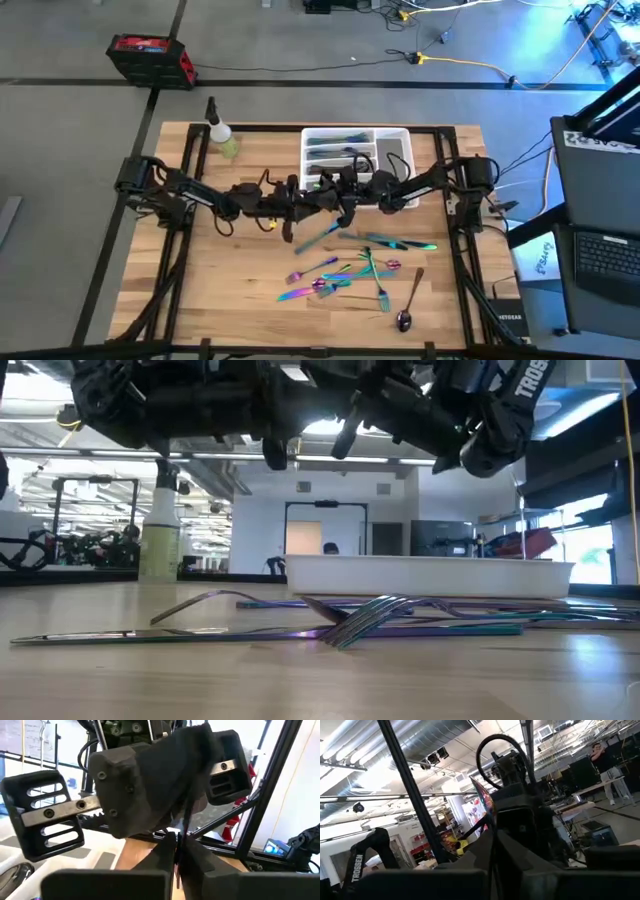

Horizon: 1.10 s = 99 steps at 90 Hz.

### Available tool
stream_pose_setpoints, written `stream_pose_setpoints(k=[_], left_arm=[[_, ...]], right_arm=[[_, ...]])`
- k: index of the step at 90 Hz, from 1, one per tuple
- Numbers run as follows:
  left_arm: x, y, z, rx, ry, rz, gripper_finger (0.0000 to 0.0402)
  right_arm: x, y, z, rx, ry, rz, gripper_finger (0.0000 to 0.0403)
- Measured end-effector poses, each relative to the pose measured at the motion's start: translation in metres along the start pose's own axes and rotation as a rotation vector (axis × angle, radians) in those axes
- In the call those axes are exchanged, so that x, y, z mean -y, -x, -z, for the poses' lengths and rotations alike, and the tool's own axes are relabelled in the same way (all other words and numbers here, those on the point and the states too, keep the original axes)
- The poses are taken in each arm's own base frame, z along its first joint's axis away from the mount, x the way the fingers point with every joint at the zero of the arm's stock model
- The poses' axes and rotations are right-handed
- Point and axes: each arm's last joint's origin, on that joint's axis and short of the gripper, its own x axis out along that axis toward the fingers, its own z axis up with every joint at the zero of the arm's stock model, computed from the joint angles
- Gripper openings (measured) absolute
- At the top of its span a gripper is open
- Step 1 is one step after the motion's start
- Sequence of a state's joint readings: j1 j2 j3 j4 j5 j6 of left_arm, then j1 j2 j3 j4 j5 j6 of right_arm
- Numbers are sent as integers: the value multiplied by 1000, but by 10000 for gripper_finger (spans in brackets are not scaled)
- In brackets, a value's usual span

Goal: Sort silverware
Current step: Put the blue teaspoon on the white silverware tray

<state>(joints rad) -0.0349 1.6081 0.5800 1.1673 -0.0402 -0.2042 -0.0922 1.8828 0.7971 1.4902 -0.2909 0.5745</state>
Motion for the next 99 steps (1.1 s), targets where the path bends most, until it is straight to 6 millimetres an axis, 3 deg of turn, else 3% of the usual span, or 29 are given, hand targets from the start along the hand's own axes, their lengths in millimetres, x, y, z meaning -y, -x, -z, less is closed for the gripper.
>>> stream_pose_setpoints(k=[12, 26, 44, 59, 74, 88, 99], left_arm=[[0, 0, 0, -3, 0, -1, 0], [-3, 2, -4, -33, -2, -3, 0], [-28, 8, -13, -143, 27, -31, 0], [-63, 11, -24, -236, 71, -45, 0], [-97, 0, -50, -348, 47, -79, 0], [-121, -16, -83, -465, -52, -131, 0], [-141, -34, -85, -603, -79, -126, 0]], right_arm=[[9, 3, -4, -15, 0, 15, 35], [20, 8, -11, -26, -4, 13, 115], [28, 22, -33, -19, 49, -100, 200], [25, 58, -60, 16, 144, -33, 209], [13, 93, -74, 54, 281, 54, 209], [1, 109, -76, 41, 433, 86, 209], [-1, 110, -77, -29, 485, 120, 209]])
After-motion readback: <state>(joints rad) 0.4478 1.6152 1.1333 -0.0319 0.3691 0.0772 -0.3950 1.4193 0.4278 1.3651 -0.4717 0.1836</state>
